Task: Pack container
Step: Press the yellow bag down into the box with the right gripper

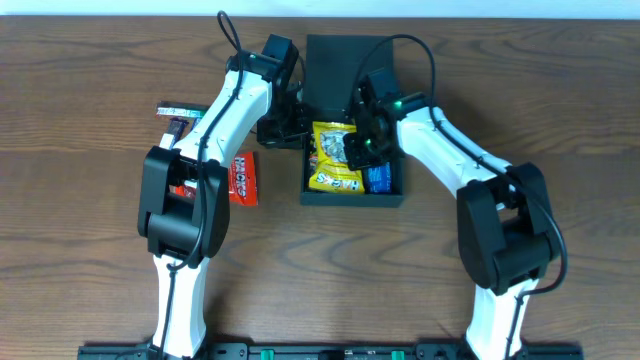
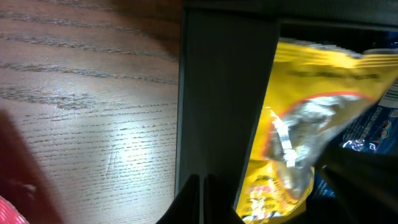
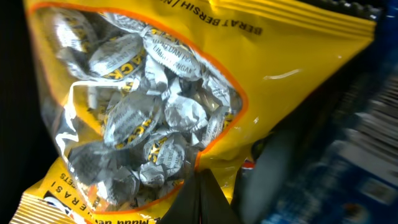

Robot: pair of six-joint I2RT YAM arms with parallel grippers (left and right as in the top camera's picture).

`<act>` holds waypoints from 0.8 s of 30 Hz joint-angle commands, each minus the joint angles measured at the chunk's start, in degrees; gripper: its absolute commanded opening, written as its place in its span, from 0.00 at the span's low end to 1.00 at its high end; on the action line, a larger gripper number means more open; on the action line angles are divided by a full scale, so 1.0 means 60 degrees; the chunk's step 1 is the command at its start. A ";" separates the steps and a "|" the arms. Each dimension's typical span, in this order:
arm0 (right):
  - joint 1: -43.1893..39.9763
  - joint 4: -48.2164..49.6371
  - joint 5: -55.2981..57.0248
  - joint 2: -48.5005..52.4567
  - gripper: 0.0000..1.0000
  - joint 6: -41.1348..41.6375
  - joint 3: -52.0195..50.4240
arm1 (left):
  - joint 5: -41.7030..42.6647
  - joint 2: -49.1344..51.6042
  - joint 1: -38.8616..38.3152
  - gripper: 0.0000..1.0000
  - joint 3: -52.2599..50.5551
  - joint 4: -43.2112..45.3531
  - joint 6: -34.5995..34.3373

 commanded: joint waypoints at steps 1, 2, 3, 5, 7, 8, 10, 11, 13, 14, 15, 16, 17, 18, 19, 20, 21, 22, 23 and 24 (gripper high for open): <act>0.0495 0.0102 -0.0364 0.0189 0.02 0.0124 -0.0007 | 0.0178 -0.0087 -0.0142 0.06 -0.0007 0.0015 -0.0036; 0.0554 0.0117 -0.0361 0.0189 0.02 0.0124 -0.0007 | 0.0182 -0.0087 -0.0153 0.06 -0.0007 0.0015 -0.0040; 0.0579 0.0117 -0.0357 0.0189 0.02 0.0124 -0.0007 | 0.0178 -0.0087 -0.0160 0.06 -0.0007 0.0011 -0.0040; 0.0605 0.0175 -0.0361 0.0189 0.02 0.0124 -0.0007 | 0.0182 -0.0087 -0.0178 0.06 -0.0007 0.0004 -0.0040; 0.0605 0.0229 -0.0412 0.0186 0.01 0.0127 -0.0004 | 0.0182 -0.0087 -0.0186 0.06 -0.0007 0.0000 -0.0040; 0.0590 0.0233 -0.0514 0.0186 0.01 0.0124 0.0000 | 0.0182 -0.0087 -0.0186 0.06 -0.0007 0.0000 -0.0040; 0.0572 0.0215 -0.0699 0.0186 0.02 0.0127 0.0004 | 0.0182 -0.0087 -0.0182 0.05 -0.0007 -0.0004 -0.0040; 0.0554 0.0178 -0.0780 0.0182 0.01 0.0124 0.0029 | 0.0182 -0.0087 -0.0182 0.06 -0.0007 -0.0004 -0.0040; 0.0503 -0.0058 -0.1020 0.0157 0.02 0.0106 0.0266 | 0.0182 -0.0087 -0.0182 0.06 -0.0007 0.0007 -0.0040; 0.0474 -0.0175 -0.1158 0.0120 0.02 0.0080 0.0408 | 0.0182 -0.0087 -0.0175 0.06 -0.0007 0.0004 -0.0040; 0.0444 -0.0288 -0.1239 0.0087 0.02 0.0073 0.0594 | 0.0178 -0.0087 -0.0175 0.06 -0.0007 0.0000 -0.0036; 0.0415 -0.0408 -0.1249 0.0051 0.02 -0.0029 0.0769 | 0.0178 -0.0087 -0.0175 0.06 -0.0007 0.0000 -0.0036; 0.0393 -0.0532 -0.1209 0.0040 0.02 -0.0171 0.0965 | 0.0178 -0.0087 -0.0175 0.06 -0.0007 0.0004 -0.0036; 0.0372 -0.0729 -0.1020 0.0036 0.02 -0.0240 0.1206 | 0.0178 -0.0087 -0.0175 0.06 -0.0007 0.0004 -0.0036; 0.0350 -0.0933 -0.0696 0.0036 0.01 -0.0240 0.1421 | 0.0175 -0.0087 -0.0175 0.06 -0.0007 0.0000 -0.0036; 0.0339 -0.1082 -0.0299 0.0036 0.02 -0.0240 0.1548 | 0.0175 -0.0087 -0.0175 0.06 -0.0007 0.0000 -0.0036; 0.0317 -0.1206 0.0055 0.0036 0.02 -0.0240 0.1599 | 0.0171 -0.0087 -0.0175 0.06 -0.0007 0.0000 -0.0036; 0.0299 -0.1300 0.0284 0.0036 0.01 -0.0237 0.1603 | 0.0164 -0.0087 -0.0175 0.06 -0.0007 0.0000 -0.0036; 0.0280 -0.1479 0.0463 0.0047 0.02 -0.0237 0.1588 | 0.0146 -0.0087 -0.0175 0.06 -0.0007 0.0000 -0.0036; 0.0262 -0.1628 0.0583 0.0058 0.02 -0.0229 0.1497 | 0.0146 -0.0087 -0.0175 0.06 -0.0007 0.0000 -0.0036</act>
